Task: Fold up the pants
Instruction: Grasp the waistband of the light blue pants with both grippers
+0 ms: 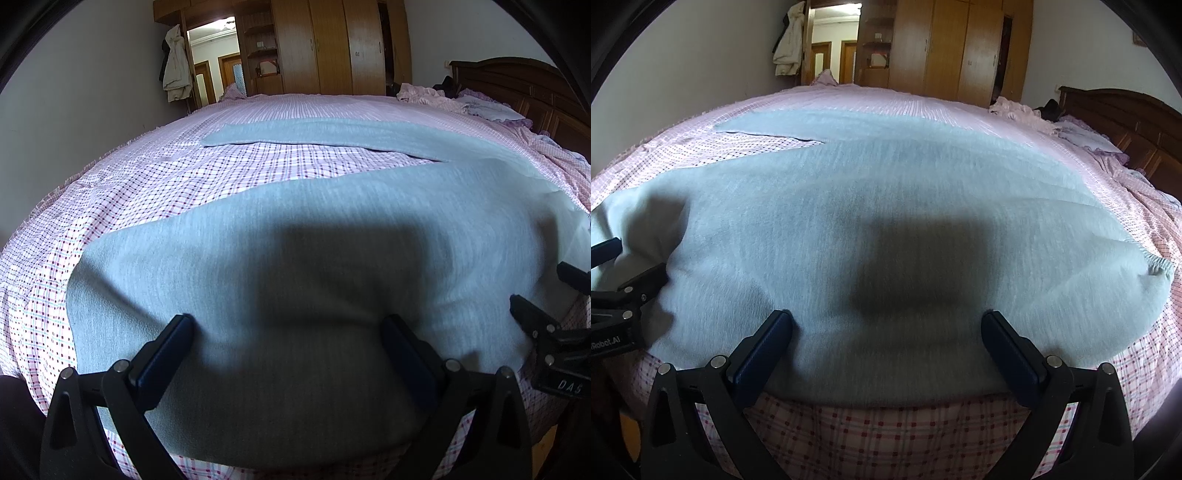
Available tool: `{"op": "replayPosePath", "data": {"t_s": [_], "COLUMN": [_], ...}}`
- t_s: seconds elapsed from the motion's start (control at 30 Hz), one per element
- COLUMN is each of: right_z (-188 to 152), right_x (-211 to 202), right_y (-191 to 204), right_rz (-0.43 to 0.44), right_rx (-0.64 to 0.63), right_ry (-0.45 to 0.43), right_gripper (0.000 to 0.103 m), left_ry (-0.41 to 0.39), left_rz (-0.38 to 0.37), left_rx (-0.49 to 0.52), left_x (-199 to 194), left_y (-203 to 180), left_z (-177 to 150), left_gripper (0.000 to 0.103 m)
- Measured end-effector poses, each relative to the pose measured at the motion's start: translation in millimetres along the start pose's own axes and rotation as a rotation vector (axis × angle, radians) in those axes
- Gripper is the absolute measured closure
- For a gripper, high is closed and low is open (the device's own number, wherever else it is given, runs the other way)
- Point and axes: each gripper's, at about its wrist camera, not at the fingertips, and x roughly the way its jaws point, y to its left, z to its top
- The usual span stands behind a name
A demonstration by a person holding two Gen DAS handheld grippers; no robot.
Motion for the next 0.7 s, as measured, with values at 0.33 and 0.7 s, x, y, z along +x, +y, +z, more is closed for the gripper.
{"op": "replayPosePath", "data": {"t_s": [0.33, 0.7], "right_z": [40, 47], "right_x": [19, 17], "right_y": [-11, -30], "right_rz": [0.098, 0.121], "right_rx": [-0.056, -0.104], "right_ry": [0.315, 0.251], "right_gripper": [0.006, 0.010], "left_ry": [0.016, 0.003], "left_rz": [-0.004, -0.008], "left_rx": [0.000, 0.008], "left_x": [4, 5], "left_y": [6, 6], "left_z": [3, 1], "left_gripper": [0.000, 0.000]}}
